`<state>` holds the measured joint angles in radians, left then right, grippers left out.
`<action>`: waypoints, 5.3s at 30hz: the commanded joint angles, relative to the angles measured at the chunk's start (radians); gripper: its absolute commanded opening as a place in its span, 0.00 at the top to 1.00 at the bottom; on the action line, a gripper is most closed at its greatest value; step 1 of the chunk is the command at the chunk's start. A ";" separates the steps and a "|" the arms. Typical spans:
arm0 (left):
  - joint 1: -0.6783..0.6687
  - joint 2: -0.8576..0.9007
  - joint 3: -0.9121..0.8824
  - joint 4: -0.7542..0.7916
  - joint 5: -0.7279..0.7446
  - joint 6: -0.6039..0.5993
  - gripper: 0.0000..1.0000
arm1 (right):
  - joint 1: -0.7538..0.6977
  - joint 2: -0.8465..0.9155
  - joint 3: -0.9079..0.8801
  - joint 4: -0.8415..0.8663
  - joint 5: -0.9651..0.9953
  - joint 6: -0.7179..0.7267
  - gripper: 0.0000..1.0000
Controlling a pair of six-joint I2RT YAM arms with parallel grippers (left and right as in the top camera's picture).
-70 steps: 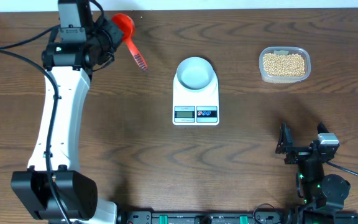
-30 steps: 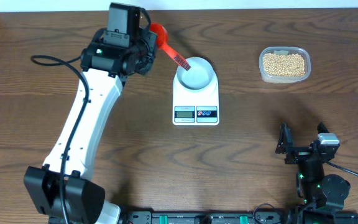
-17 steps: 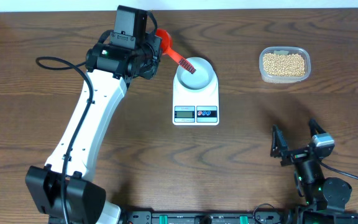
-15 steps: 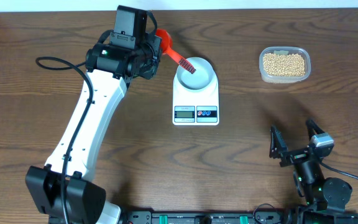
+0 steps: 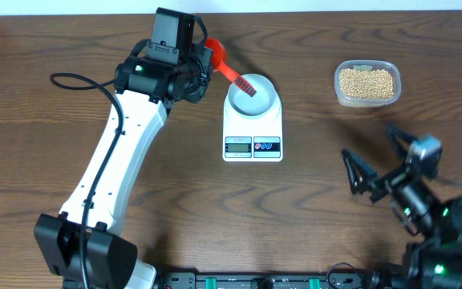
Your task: Scoop item into bowl and weigh 50g on scale
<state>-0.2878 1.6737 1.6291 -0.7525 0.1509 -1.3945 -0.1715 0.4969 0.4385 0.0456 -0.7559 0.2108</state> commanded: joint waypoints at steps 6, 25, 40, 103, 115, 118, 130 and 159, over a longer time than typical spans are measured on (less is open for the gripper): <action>-0.006 -0.007 0.005 -0.002 -0.010 -0.102 0.93 | 0.022 0.412 0.349 0.000 -0.337 0.150 0.01; -0.069 -0.007 0.005 0.031 -0.006 -0.268 0.93 | 0.311 0.877 0.571 0.218 -0.323 0.339 0.01; -0.148 -0.007 0.005 0.032 -0.007 -0.269 0.93 | 0.311 0.880 0.566 0.165 -0.241 0.328 0.15; -0.216 -0.007 0.005 0.013 -0.002 -0.301 0.93 | 0.452 0.881 0.566 0.051 0.025 0.406 0.99; -0.216 -0.008 0.005 0.025 -0.002 -0.302 0.73 | 0.450 0.880 0.566 0.055 0.032 0.406 0.99; -0.216 -0.008 0.005 0.033 -0.002 -0.301 0.71 | 0.450 0.881 0.566 0.046 0.050 0.406 0.99; -0.213 -0.008 0.005 0.056 -0.002 -0.258 0.69 | 0.436 0.881 0.566 -0.042 0.130 0.396 0.99; -0.043 -0.013 0.005 0.136 -0.002 0.595 0.69 | 0.342 0.872 0.643 -0.360 0.199 0.195 0.99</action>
<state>-0.3508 1.6737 1.6291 -0.6262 0.1513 -1.0302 0.1738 1.3773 1.0176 -0.2859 -0.5835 0.4831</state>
